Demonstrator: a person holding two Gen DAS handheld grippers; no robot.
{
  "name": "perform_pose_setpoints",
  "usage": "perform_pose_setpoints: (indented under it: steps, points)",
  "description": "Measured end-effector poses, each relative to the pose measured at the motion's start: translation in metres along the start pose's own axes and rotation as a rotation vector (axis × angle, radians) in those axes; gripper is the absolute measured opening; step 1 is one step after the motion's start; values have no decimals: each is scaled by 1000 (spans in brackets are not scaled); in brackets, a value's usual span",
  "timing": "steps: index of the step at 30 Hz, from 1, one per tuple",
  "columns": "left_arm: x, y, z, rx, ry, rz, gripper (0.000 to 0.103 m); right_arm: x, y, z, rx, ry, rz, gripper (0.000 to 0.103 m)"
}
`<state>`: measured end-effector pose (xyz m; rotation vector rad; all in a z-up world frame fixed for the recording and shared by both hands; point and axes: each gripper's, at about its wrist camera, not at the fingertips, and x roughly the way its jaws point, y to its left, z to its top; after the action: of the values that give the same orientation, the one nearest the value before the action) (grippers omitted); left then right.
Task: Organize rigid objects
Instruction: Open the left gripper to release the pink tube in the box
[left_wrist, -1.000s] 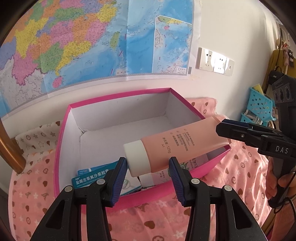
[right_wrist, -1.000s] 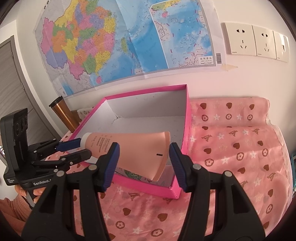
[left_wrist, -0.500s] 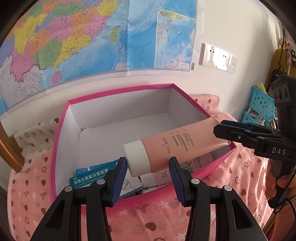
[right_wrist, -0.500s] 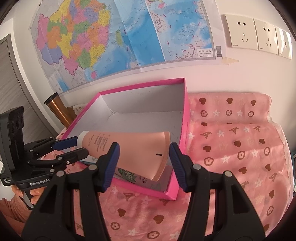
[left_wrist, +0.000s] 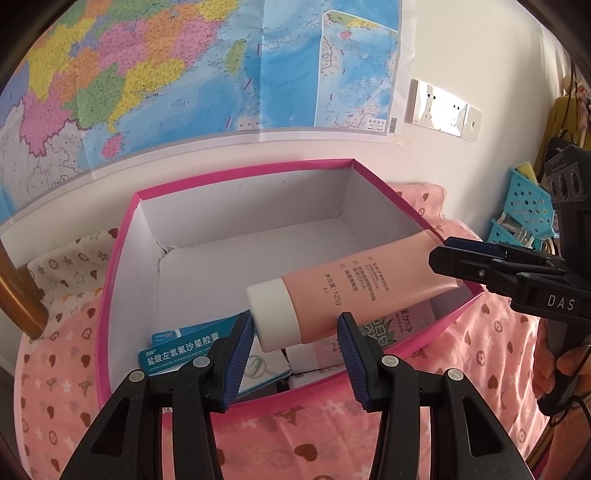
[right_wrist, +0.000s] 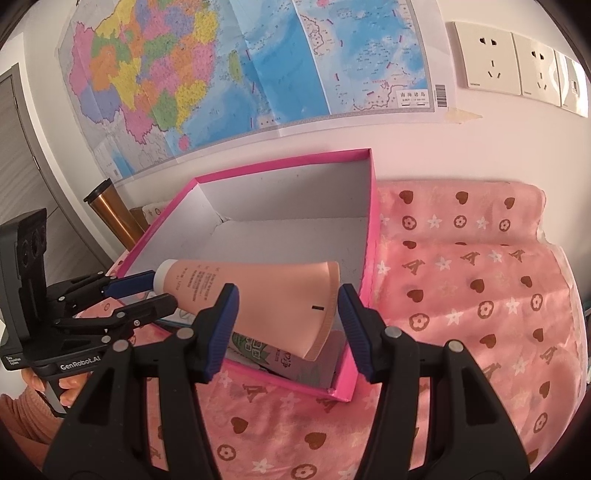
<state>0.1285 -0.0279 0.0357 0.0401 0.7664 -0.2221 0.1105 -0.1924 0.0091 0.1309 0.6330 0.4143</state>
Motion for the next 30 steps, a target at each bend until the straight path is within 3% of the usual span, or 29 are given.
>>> perform_pose_setpoints:
  steps: [9, 13, 23, 28, 30]
  points:
    - [9, 7, -2, -24, 26, -1, 49, 8, 1, 0, 3, 5, -4, 58]
    - [4, 7, -4, -25, 7, 7, 64, 7, 3, -1, 9, -10, -14, 58]
    - [-41, 1, -25, -21, -115, -6, 86, -20, 21, -18, -36, -45, 11, 60]
    - [-60, -1, -39, -52, -172, -13, 103, -44, 45, -37, -92, -114, 30, 80]
    - [-66, -1, -47, -69, -182, 6, 103, -50, 54, -48, -105, -142, 12, 95]
